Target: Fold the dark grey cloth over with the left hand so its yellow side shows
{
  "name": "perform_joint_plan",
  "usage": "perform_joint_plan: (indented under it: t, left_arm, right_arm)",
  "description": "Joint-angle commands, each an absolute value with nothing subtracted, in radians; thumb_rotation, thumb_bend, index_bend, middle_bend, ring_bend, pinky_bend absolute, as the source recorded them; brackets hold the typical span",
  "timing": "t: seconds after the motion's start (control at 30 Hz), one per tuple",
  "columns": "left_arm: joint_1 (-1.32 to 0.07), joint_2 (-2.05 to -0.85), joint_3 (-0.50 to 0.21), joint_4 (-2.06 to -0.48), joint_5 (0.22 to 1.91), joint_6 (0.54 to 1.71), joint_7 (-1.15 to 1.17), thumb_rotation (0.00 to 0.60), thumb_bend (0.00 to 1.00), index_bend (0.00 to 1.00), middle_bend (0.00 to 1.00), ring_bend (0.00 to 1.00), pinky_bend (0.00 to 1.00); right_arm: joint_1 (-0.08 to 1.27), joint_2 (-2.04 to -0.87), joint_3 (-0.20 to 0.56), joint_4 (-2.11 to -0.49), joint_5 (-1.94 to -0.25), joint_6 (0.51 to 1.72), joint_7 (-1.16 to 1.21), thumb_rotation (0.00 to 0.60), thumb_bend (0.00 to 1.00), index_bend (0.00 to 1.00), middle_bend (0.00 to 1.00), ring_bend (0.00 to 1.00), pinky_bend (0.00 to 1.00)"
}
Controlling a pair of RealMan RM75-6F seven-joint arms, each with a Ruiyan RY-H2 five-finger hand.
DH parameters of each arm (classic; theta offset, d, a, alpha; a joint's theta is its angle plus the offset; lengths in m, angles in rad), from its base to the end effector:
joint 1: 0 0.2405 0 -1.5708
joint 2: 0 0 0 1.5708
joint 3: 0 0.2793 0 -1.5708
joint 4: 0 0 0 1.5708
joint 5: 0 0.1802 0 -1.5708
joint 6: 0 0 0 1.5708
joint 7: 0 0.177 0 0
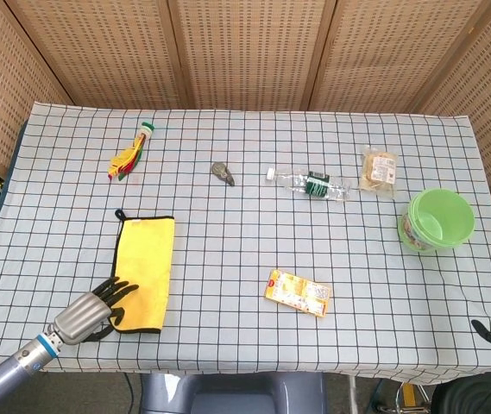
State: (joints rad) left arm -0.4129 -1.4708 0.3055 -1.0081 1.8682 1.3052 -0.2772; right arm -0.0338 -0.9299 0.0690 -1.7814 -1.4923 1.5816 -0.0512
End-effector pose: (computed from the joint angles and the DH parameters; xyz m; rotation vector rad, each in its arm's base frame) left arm -0.3136 0.2357 0.0201 -2.2612 -0.8502 -0.8268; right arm -0.3095 -0.1779 0.2613 1.2826 -0.8334 0.8333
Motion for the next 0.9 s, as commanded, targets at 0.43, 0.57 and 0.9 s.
perform_joint_plan:
  t: [0.43, 0.57, 0.9]
  left_arm:
    - [-0.408, -1.461, 0.302, -0.997, 1.864, 1.301, -0.255, 0.600, 0.31, 0.21, 0.00, 0.00, 0.00]
    - [-0.402, -1.446, 0.307, -0.996, 1.872, 1.327, -0.280, 0.600, 0.19, 0.00, 0.00, 0.00, 0.00]
    - [-0.345, -1.268, 0.179, -1.173, 1.749, 1.521, -0.250, 0.600, 0.18, 0.00, 0.00, 0.00, 0.00]
  right_arm:
    - [-0.034, -0.931, 0.068, -1.783, -1.494, 1.582, -0.054, 0.600, 0.00, 0.00, 0.00, 0.00, 0.00]
    - [-0.034, -0.930, 0.067, -1.784, -1.495, 1.581, -0.056, 0.600, 0.00, 0.00, 0.00, 0.00, 0.00]
    - [-0.039, -0.927, 0.058, -1.793, -1.527, 1.595, -0.050, 0.600, 0.00, 0.00, 0.00, 0.00, 0.00]
